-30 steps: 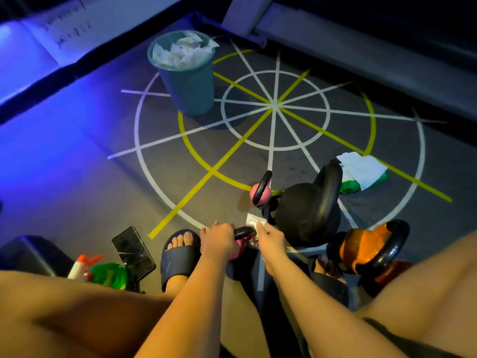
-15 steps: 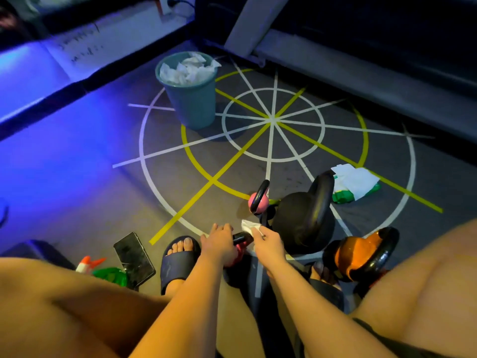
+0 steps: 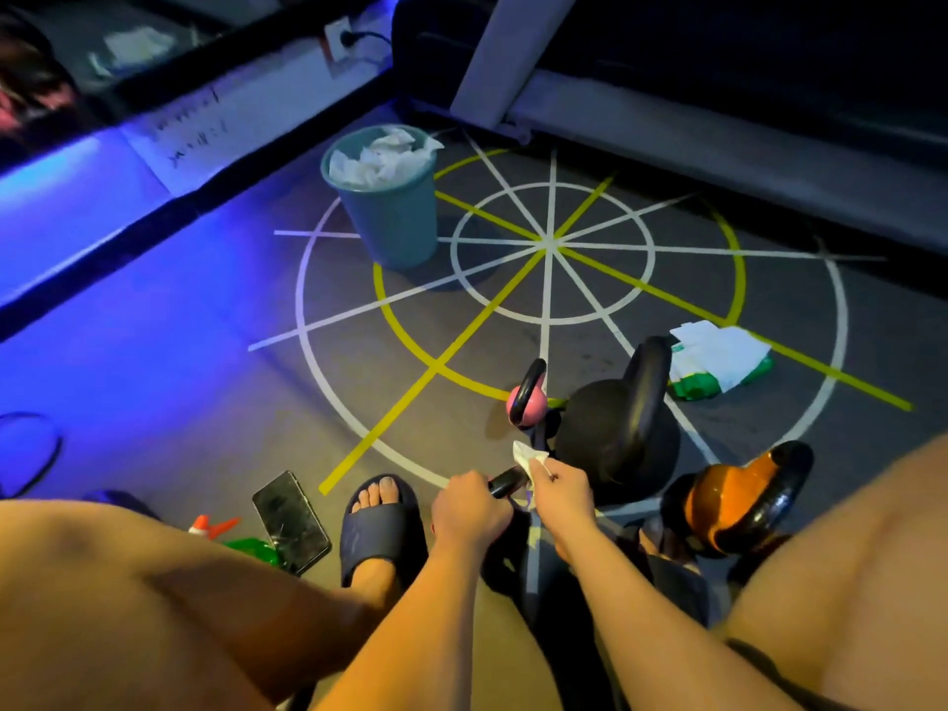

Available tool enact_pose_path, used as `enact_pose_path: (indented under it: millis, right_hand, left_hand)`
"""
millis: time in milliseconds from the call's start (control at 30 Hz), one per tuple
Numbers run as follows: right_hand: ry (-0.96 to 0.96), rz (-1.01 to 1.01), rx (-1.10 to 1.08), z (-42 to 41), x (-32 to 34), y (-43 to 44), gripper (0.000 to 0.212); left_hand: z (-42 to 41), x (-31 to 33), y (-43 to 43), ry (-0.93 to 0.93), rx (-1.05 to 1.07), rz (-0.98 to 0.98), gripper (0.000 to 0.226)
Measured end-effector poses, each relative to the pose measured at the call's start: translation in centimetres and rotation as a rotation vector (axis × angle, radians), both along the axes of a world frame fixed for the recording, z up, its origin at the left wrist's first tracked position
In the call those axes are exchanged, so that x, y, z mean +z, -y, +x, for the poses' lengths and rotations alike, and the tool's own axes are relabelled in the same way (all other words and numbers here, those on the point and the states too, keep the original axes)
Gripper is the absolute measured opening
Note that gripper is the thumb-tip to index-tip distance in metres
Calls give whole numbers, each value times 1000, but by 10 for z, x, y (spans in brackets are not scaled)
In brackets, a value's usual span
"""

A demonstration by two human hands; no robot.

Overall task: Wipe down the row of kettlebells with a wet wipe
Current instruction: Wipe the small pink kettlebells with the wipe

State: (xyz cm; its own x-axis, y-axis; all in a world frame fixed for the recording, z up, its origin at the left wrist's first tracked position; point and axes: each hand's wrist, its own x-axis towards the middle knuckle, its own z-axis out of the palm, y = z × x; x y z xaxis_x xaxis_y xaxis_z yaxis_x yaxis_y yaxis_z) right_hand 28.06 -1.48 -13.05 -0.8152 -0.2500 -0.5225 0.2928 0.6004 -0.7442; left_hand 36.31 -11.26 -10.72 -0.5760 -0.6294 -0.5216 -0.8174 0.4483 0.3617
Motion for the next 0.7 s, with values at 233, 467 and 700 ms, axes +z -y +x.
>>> enact_pose_path:
  millis: [233,467,700]
  right_hand:
    - [-116,48,-13,-4,4,-7,27]
    - [-36,26,-91,-8,-12,-13,29]
    - [326,-86,-214,5,-39,-26,31]
  left_hand:
    - [-13,-8,-15,-68,-129,53,33]
    - [-5,-22,-9,-28,-207,-45,31]
    - [18,-49,0,-48,-222,110,13]
